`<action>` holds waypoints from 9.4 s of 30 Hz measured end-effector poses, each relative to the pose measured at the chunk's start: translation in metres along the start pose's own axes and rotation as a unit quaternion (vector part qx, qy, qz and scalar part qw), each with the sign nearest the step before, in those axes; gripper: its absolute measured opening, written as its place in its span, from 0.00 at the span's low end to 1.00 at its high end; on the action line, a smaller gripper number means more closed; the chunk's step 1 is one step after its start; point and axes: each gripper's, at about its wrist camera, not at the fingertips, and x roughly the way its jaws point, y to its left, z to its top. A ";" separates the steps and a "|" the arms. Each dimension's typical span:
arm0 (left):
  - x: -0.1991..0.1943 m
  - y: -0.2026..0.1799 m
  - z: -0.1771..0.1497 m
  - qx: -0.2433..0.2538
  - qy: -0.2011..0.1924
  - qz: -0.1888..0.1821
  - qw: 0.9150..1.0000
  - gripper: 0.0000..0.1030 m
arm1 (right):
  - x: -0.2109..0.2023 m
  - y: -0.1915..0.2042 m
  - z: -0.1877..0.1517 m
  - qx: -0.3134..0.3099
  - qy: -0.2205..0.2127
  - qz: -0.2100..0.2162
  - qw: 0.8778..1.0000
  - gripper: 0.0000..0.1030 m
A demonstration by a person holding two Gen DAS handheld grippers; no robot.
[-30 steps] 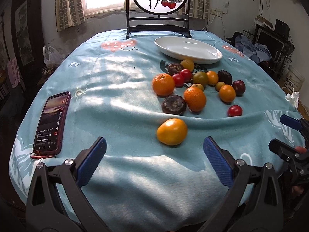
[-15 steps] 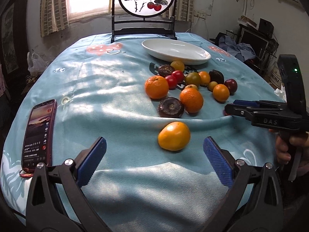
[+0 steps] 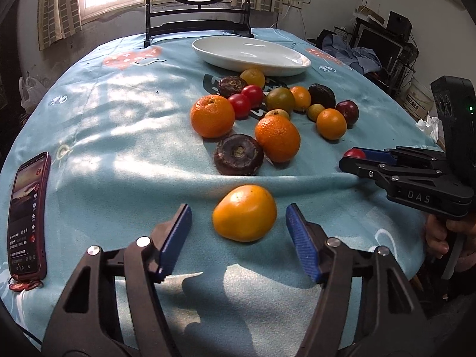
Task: Organize fruits
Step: 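Grasp the orange fruit with the left gripper while the right gripper grasps a red cherry tomato, then carry both fruits over the white plate and open both grippers to release, then grasp an orange tomato with the right gripper while the left gripper grasps a tangerine, then lower both held fruits onto the white plate and open both grippers, then grasp the large dark-red tomato with the right gripper while the left grasps a dark brown fruit, then lower both held fruits onto the white plate and open both grippers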
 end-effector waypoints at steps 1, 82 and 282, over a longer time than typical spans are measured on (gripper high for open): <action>0.003 -0.002 0.000 0.003 0.004 -0.001 1.000 0.63 | 0.000 0.001 -0.001 -0.002 -0.001 -0.001 1.000 0.31; -0.009 0.007 0.029 -0.025 -0.064 0.017 0.997 0.98 | 0.008 -0.013 0.035 0.023 -0.038 -0.028 0.999 0.63; 0.136 0.001 0.276 -0.002 -0.025 0.048 0.999 0.90 | 0.063 -0.126 0.172 0.118 -0.086 0.047 0.988 0.59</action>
